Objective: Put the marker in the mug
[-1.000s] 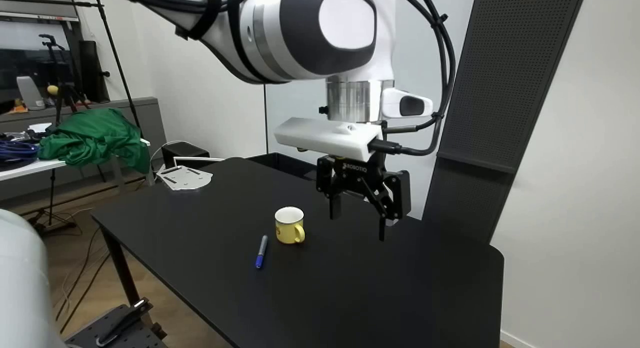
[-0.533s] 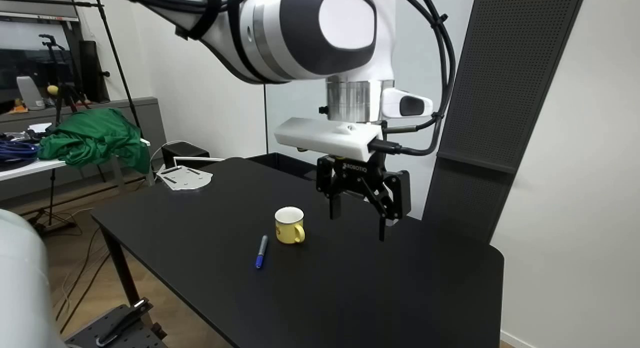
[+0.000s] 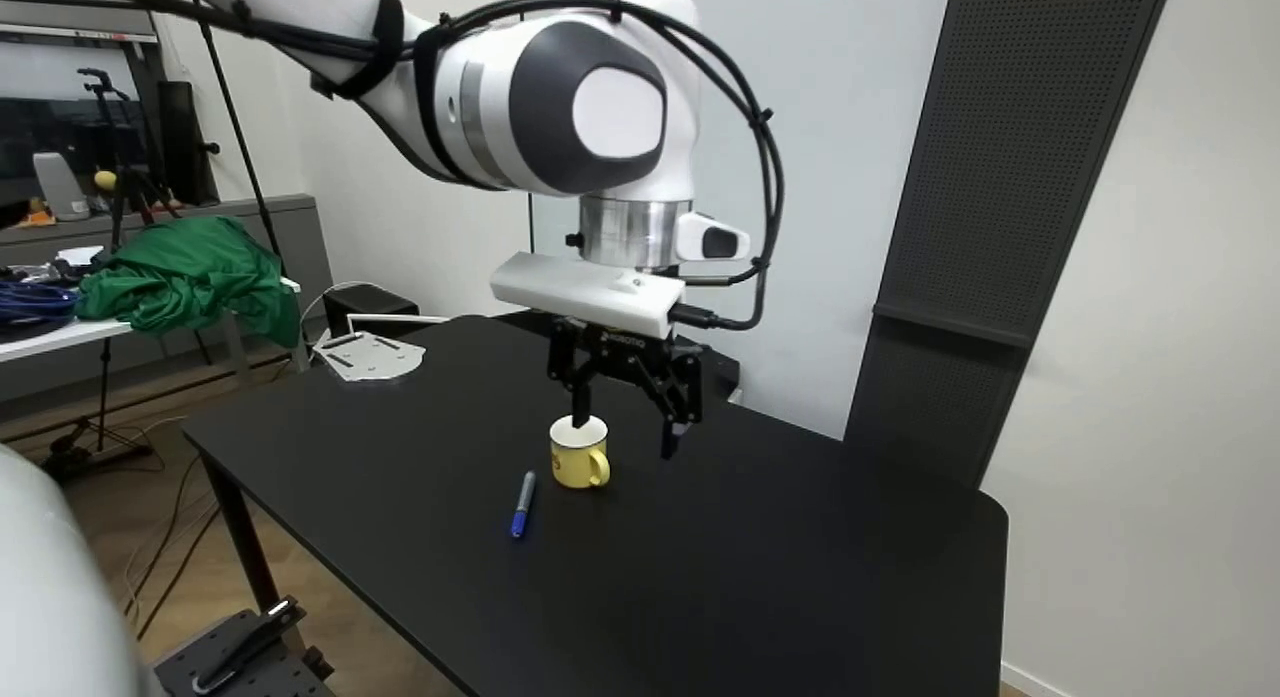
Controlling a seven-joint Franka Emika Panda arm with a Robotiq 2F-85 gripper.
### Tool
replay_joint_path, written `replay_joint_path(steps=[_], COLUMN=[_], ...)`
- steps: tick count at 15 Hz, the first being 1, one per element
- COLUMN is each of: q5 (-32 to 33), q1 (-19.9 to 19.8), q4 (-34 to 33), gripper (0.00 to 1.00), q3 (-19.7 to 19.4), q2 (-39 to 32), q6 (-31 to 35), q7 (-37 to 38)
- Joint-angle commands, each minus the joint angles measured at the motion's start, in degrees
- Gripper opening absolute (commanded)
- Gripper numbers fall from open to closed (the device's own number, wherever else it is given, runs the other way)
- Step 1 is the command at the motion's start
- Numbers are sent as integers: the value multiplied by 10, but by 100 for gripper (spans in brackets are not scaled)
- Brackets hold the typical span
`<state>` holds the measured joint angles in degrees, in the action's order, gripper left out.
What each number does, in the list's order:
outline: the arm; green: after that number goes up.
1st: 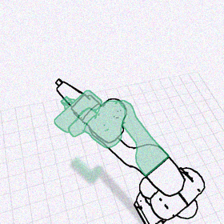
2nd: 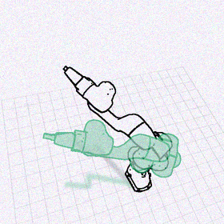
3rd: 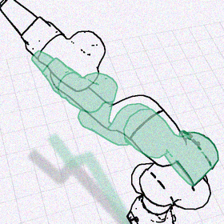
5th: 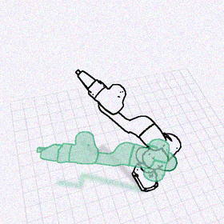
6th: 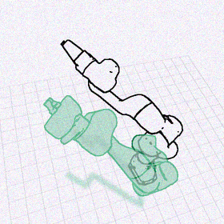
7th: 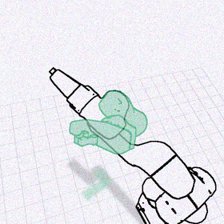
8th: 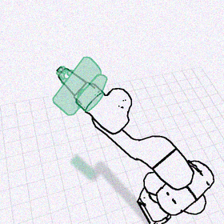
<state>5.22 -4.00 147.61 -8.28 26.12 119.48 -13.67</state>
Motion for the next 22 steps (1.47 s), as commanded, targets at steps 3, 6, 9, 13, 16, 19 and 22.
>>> replay_joint_path(steps=[3,6,9,13,16,19,22], q5=[-103,-95,-99,-84,-69,-49,-49], q1=[97,92,81,90,115,146,149], q4=[37,35,54,84,112,118,115], gripper=[100,100,100,100,100,100,100], q3=[19,27,24,34,55,81,85], q2=[-7,-10,5,-36,-71,-117,-120], q6=[6,6,65,242,316,350,350], q7=[-107,-90,-81,-99,-104,-115,-108])
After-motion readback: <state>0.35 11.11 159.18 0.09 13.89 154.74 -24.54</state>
